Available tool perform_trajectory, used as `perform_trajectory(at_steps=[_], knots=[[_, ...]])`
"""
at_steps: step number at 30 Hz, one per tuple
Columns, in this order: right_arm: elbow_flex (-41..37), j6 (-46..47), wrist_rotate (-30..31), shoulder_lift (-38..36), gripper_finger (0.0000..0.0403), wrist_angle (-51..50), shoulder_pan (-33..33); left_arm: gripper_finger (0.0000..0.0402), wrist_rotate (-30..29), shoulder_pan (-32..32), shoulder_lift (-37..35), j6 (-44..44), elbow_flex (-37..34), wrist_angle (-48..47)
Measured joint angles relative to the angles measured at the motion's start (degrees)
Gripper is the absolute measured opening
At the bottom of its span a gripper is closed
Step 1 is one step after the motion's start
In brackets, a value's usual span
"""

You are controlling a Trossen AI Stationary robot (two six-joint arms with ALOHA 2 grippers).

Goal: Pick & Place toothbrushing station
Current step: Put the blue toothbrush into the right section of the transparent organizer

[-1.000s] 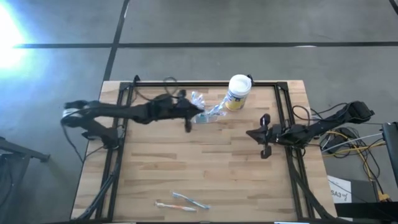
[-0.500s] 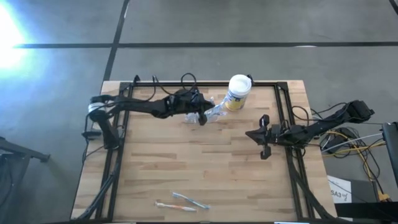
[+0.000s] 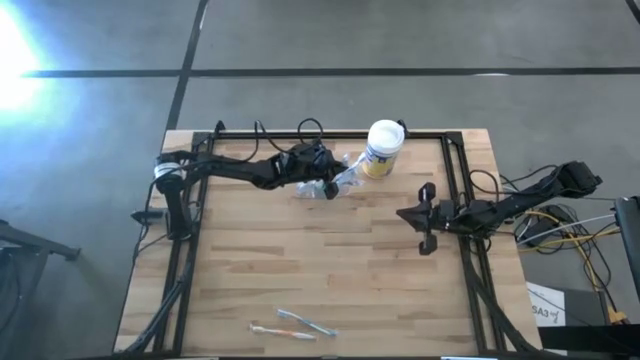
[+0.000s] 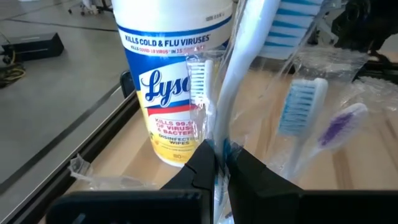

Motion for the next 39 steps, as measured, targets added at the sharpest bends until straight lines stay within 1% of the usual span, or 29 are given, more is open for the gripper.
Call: perform_trajectory(at_steps=[8,11,14,20,25,28,39], knots=[[0.0,-1.4,0.0,0.0,0.0008,1.7,0.0,0.0021,-0.5,-0.5,-0.8,1.2,0.0,-3.2],[0.0,-2.2,0.0,0.1,0.0008,2.0,0.0,0.0021,-0.4,-1.4,-2.2,1.9,1.0,-7.2],[0.0,-2.4,0.0,0.1,0.0008,2.3,0.0,0.0021,-0.3,-1.9,-3.7,2.3,3.3,-13.3],[0.0,-2.4,0.0,0.1,0.0008,2.7,0.0,0.0021,-0.6,-2.7,-4.7,3.8,9.1,-21.3],[0.0,-2.4,-0.2,0.1,0.0008,2.7,0.0,0.0021,-4.7,-3.5,-4.8,3.8,13.0,-28.3],[0.0,-2.4,-0.2,0.1,0.0008,2.7,0.0,0.0021,-6.6,-3.6,-4.8,2.8,13.4,-30.1],[0.0,-2.4,-0.2,0.1,0.0008,2.8,0.0,0.0021,-6.8,-3.5,-4.1,-0.2,13.0,-28.9]])
